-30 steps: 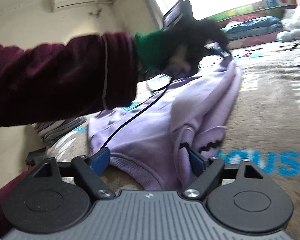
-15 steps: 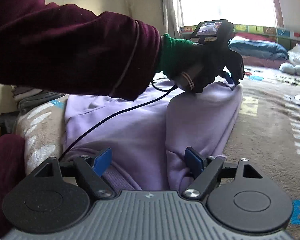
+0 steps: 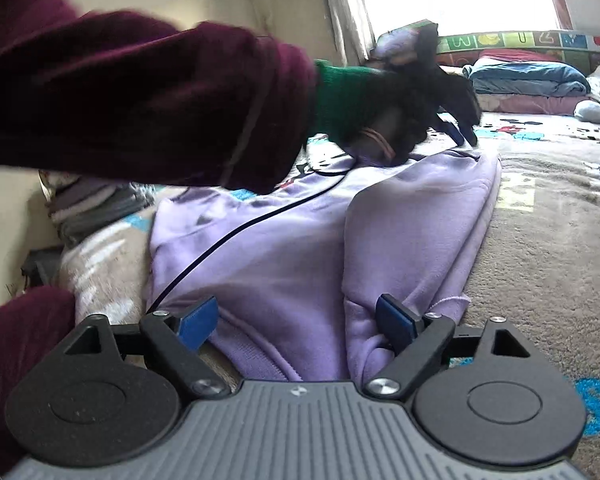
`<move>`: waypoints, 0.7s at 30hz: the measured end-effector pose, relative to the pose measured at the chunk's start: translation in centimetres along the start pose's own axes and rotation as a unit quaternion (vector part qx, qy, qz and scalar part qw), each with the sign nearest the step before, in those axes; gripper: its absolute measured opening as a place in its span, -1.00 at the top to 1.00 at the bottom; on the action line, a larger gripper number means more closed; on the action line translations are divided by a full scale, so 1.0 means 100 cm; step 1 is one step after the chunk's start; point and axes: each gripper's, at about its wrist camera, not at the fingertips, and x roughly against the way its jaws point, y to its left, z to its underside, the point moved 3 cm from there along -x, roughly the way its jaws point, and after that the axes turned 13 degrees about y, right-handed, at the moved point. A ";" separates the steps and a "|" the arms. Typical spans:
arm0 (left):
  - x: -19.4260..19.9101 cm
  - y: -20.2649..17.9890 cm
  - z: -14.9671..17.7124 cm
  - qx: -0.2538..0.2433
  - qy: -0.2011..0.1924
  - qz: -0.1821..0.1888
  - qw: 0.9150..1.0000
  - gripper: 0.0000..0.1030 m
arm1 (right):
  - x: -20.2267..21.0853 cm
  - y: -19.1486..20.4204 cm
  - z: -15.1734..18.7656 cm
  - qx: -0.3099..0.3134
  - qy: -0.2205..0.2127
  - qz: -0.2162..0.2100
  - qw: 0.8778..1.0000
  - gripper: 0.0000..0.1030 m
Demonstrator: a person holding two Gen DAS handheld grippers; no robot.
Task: Fold clothes
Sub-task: 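Press the held cuff onto the sweatshirt body and open the left gripper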
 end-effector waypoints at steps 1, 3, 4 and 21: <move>0.007 0.003 0.004 0.008 -0.001 0.005 1.000 0.59 | 0.001 -0.001 0.000 -0.002 -0.002 -0.002 1.000 -0.67; 0.012 0.014 0.010 0.044 0.007 0.026 0.999 0.11 | 0.001 0.000 0.000 -0.001 -0.004 -0.002 1.000 -0.67; 0.012 0.021 0.013 0.065 0.012 0.036 0.997 -0.03 | 0.001 0.000 -0.001 -0.001 -0.005 -0.002 1.000 -0.67; 0.022 0.021 0.022 0.067 -0.027 0.015 0.997 0.69 | 0.003 -0.007 -0.002 -0.015 -0.014 -0.023 1.000 -0.67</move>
